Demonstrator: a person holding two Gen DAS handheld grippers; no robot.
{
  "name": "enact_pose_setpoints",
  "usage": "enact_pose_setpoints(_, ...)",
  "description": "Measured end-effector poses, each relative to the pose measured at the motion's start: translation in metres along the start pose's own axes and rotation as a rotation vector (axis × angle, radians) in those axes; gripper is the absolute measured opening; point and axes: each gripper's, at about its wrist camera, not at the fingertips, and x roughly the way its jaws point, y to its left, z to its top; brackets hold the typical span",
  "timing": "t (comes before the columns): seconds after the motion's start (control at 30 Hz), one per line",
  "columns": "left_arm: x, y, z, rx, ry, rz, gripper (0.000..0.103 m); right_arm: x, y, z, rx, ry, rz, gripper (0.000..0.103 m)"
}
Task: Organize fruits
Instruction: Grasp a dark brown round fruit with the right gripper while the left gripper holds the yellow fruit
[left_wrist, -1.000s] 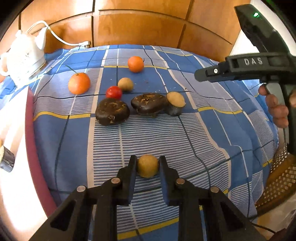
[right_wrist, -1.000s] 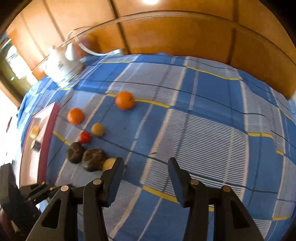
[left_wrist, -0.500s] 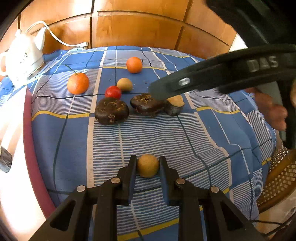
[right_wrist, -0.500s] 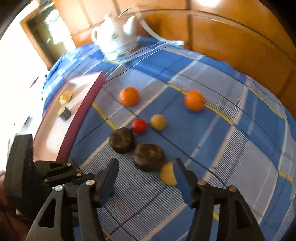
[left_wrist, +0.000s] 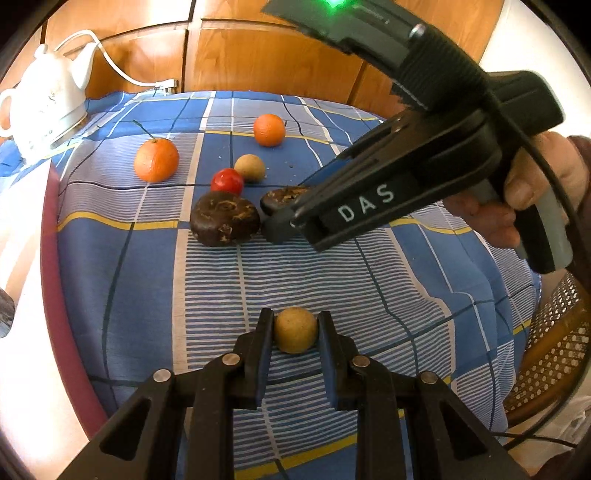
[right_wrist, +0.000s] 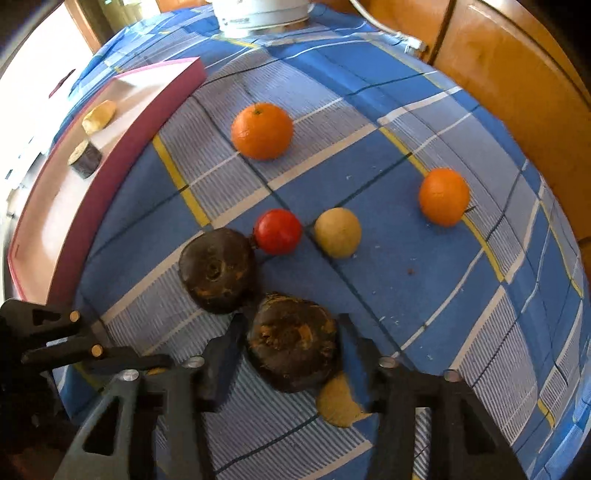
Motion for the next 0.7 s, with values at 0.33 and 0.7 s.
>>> enact_pose_setpoints(0.33,0.000,-0.002,0.000,0.011,-0.005,0.009,0.025,-0.056,-0.053,-0.028,0.297,-0.208,-0.063,0.048)
enact_pose_setpoints(0.7,-0.020,-0.009,0.004,0.045,-0.028,0.006,0.023,-0.014,-0.112,-0.068,0.531,-0.092,-0.116,0.049)
